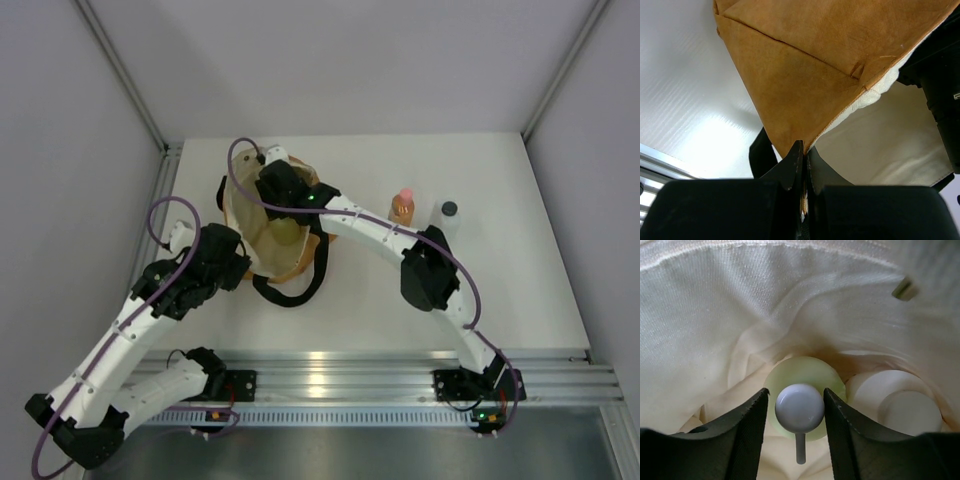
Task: Take the personal care products out of the canvas bag
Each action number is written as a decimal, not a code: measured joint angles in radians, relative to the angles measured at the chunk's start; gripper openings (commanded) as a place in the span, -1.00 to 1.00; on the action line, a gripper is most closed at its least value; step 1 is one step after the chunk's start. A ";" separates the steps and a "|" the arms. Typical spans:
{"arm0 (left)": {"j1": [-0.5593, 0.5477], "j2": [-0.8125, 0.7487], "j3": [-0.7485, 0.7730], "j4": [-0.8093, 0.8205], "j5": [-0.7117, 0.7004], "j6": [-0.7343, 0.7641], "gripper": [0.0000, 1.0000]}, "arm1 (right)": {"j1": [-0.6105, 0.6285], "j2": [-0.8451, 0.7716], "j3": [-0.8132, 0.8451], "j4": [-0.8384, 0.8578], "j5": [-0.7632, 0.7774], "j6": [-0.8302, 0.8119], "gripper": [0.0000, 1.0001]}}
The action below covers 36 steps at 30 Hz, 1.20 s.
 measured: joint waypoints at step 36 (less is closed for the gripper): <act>0.000 0.001 0.000 0.000 0.000 0.000 -1.00 | 0.064 -0.055 0.087 -0.135 -0.024 -0.056 -1.00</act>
